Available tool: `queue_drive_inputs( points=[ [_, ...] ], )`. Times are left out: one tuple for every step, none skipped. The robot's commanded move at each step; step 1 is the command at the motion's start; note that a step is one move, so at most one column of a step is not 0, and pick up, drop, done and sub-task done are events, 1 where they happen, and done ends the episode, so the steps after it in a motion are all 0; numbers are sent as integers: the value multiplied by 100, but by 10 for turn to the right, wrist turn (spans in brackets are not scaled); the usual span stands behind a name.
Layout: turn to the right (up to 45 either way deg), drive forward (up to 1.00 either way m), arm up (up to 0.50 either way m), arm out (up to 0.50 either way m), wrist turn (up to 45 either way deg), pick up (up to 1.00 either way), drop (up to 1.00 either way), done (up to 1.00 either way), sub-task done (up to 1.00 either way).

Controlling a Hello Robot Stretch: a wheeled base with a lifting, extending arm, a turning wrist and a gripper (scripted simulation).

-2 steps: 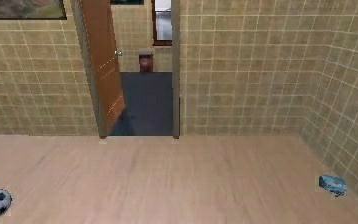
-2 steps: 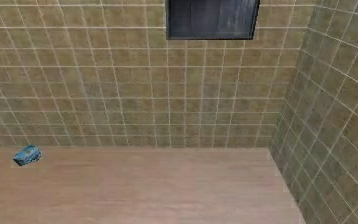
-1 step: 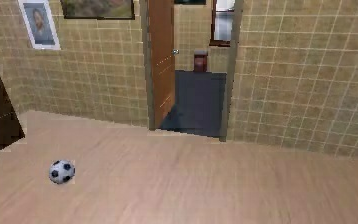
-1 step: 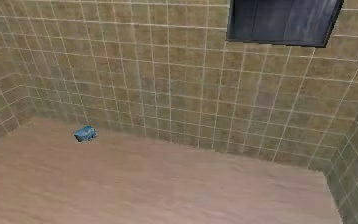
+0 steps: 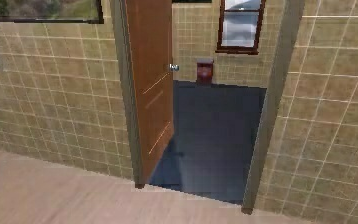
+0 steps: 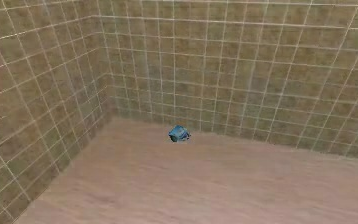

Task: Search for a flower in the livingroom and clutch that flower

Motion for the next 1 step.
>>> queue_drive_inputs(
  points=[
    [0,100,0,0,0,0,0,0,0]
  ],
)
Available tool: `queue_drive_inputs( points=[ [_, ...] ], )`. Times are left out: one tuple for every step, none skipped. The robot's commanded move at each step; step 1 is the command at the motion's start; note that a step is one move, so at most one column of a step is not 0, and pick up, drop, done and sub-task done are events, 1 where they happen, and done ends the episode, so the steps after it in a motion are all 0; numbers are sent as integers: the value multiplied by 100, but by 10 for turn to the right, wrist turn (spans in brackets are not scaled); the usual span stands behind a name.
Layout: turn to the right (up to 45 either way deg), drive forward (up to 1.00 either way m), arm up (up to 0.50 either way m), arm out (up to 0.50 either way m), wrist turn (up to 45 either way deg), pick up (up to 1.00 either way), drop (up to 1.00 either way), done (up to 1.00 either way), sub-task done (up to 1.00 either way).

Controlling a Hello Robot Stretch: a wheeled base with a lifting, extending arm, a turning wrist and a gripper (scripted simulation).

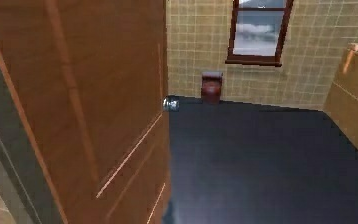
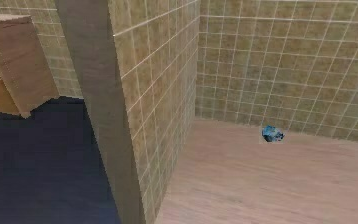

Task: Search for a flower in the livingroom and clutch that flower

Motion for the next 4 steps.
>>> queue_drive_inputs(
  points=[
    [30,0,0,0,0,0,0,0,0],
    [0,10,0,0,0,0,0,0,0],
    [90,0,0,0,0,0,0,0,0],
    [0,45,0,0,0,0,0,0,0]
  ],
)
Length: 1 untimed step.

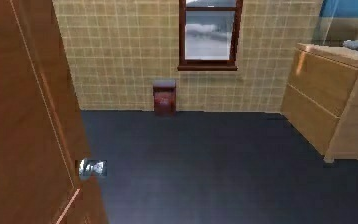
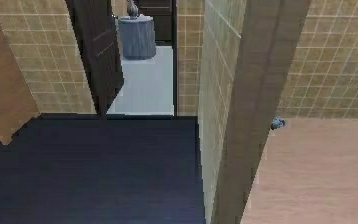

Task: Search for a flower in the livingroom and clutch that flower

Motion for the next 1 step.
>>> queue_drive_inputs(
  points=[
    [450,0,0,0,0,0,0,0,0]
  ],
)
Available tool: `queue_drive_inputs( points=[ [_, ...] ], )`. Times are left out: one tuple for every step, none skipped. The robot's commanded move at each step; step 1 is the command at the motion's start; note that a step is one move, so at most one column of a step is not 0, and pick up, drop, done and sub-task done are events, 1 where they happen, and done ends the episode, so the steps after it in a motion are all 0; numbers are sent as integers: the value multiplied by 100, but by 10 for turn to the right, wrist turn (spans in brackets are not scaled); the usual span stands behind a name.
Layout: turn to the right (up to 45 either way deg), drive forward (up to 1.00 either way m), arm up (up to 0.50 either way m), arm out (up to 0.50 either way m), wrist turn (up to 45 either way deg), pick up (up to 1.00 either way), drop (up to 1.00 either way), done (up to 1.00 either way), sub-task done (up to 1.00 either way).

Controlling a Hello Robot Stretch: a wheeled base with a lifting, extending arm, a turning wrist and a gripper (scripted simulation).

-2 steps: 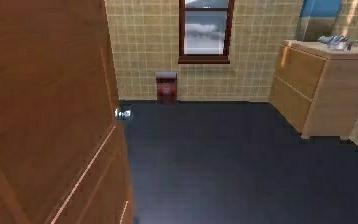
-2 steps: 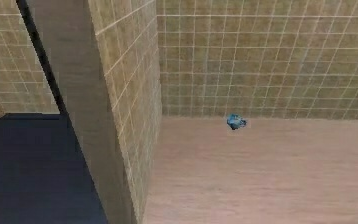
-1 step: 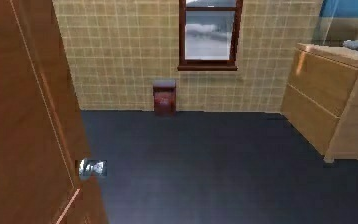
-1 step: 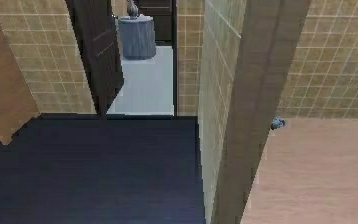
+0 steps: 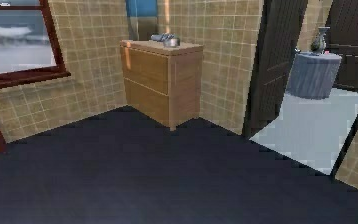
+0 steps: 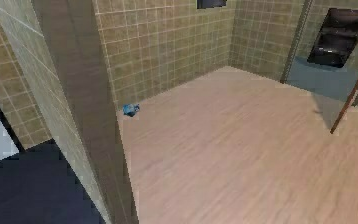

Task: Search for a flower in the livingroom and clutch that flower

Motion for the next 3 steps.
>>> queue_drive_inputs(
  points=[
    [210,0,0,0,0,0,0,0,0],
    [0,35,0,0,0,0,0,0,0],
    [120,0,0,0,0,0,0,0,0]
  ],
)
